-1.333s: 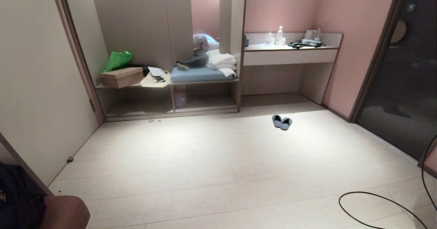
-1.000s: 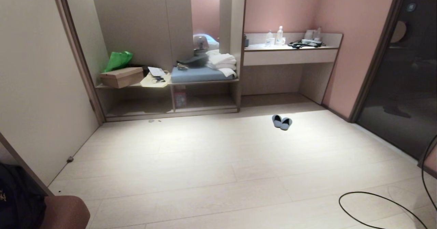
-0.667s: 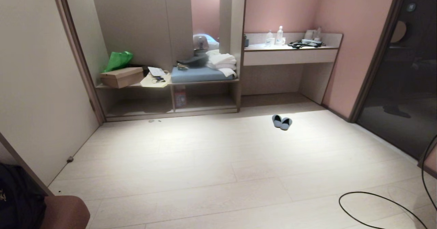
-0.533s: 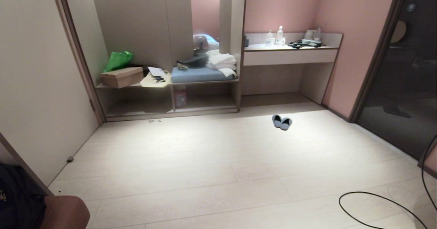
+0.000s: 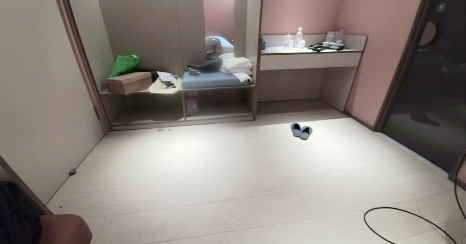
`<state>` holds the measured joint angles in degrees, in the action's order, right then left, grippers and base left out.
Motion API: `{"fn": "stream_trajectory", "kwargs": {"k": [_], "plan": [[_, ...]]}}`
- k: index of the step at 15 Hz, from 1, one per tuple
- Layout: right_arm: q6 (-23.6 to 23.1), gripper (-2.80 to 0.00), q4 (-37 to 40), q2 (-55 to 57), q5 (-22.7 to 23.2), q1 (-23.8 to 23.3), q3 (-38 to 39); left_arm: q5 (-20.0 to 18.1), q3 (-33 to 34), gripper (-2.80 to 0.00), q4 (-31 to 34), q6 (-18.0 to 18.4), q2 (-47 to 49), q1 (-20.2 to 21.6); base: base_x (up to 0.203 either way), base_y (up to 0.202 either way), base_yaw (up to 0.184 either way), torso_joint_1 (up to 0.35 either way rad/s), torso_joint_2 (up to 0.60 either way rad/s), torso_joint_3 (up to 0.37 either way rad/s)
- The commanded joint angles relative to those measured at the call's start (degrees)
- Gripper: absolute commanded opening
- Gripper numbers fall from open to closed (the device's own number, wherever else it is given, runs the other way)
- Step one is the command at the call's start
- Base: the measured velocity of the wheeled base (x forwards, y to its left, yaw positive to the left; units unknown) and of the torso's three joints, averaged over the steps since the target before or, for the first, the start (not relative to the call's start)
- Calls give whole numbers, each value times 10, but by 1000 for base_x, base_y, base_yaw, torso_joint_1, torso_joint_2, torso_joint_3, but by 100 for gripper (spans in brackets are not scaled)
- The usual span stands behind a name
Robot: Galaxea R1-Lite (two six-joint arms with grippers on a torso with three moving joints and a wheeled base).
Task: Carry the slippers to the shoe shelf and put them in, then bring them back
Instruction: Pick up the slippers on the floor
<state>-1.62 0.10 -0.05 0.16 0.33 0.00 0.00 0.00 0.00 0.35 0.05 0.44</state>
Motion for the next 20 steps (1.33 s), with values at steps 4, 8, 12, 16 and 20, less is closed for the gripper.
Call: {"fn": "stream_trajectory", "kwargs": {"k": [4,8,12,16,20], "plan": [[0,-280,0,0,0,0,0,0,0,-280,0,-1,0,0,196,0,-1,3,4,1],[-1,-280,0,0,0,0,0,1,0,-280,-1,-4,0,0,187,0,2,6,3,1],[0,-280,0,0,0,0,0,1,0,-280,-1,-3,0,0,199,0,-5,2,2,-1],[0,-280,0,0,0,0,0,1,0,-280,-1,-3,0,0,191,0,1,3,5,2],[0,-280,0,0,0,0,0,1,0,-280,-1,-3,0,0,202,0,2,3,1,2]]}}
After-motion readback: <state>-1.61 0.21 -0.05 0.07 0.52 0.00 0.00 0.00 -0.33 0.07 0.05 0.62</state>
